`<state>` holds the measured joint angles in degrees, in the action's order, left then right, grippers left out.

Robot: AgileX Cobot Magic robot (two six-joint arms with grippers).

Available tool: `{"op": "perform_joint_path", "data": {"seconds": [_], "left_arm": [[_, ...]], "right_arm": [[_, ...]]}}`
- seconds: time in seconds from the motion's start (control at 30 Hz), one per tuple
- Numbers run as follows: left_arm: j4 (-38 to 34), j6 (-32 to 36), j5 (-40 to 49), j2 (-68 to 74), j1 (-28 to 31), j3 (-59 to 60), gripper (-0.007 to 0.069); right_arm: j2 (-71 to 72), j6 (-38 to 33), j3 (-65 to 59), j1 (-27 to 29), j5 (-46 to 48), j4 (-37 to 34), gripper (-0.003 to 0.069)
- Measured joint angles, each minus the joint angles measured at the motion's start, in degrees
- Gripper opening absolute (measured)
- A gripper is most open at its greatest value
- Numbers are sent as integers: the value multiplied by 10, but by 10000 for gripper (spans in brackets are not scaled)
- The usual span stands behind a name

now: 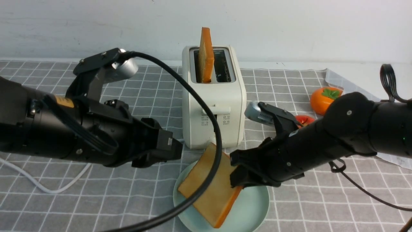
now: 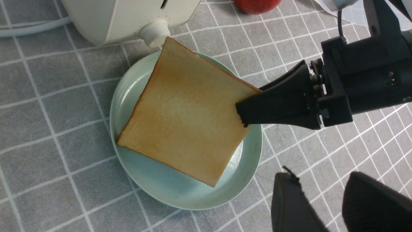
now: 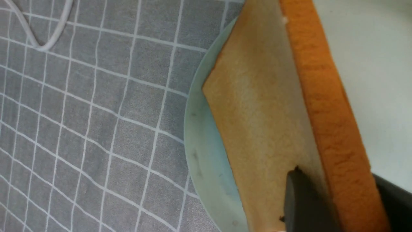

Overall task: Take toasted bread from bread machine on grey coffee table place on plate.
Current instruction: 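Place the held slice of bread on top of the slice on the plate with the right gripper, then reach for a toast slice standing in the toaster with the left gripper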

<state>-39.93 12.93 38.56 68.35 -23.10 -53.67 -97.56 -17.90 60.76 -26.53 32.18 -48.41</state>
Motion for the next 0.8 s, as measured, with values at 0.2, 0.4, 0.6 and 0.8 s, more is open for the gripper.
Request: {"op": "perform_joint_path", "data": {"seconds": [0.2, 0.4, 0.6, 0.8], "left_arm": [[-1, 0, 1, 0, 0, 0, 242], [-67, 2, -55, 0, 0, 0, 242], [-159, 128, -190, 16, 0, -32, 242], [-149, 142, -174, 114, 0, -207, 248]], "right_arm": [[58, -1, -1, 12, 3, 68, 421], [150, -3, -1, 90, 58, 156, 489], [246, -3, -1, 164, 137, 173, 486], [318, -3, -1, 176, 160, 140, 484]]}}
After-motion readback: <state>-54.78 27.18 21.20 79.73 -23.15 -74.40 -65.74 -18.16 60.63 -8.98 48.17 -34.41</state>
